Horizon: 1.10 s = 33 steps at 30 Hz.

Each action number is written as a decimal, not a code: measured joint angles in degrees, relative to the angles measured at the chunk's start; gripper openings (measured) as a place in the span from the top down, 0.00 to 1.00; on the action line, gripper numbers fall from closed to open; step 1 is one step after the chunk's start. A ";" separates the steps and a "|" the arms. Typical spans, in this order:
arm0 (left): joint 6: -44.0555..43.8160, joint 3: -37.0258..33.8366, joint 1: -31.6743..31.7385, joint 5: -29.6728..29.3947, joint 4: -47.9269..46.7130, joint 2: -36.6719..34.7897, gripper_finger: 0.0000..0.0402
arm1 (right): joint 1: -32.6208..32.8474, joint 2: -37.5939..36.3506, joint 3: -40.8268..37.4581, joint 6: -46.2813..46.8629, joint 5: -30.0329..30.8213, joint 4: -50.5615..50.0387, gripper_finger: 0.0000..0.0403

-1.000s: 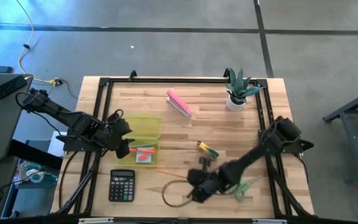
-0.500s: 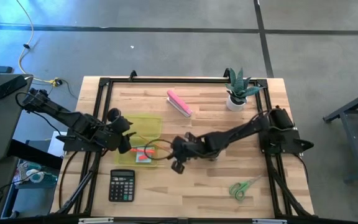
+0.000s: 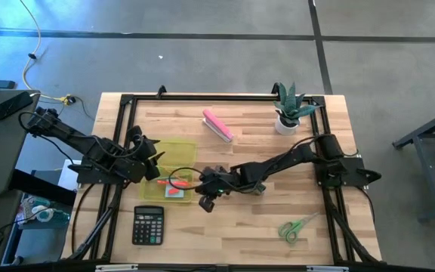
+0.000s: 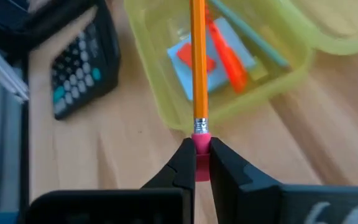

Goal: Pack school essentials
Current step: Put the yellow pencil into the yellow supply box

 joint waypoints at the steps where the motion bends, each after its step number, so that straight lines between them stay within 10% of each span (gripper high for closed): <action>1: 0.40 0.00 0.00 -0.02 0.02 -0.01 0.51 | -0.26 0.71 0.00 0.11 -0.97 2.12 0.97; 15: -0.36 0.00 -0.01 1.80 -0.25 0.03 0.51 | -2.02 10.62 4.70 -0.52 -3.98 16.94 0.97; 33: -0.75 0.00 -0.04 3.50 -0.58 0.05 0.51 | -1.94 19.49 25.31 -9.35 2.25 -11.10 0.97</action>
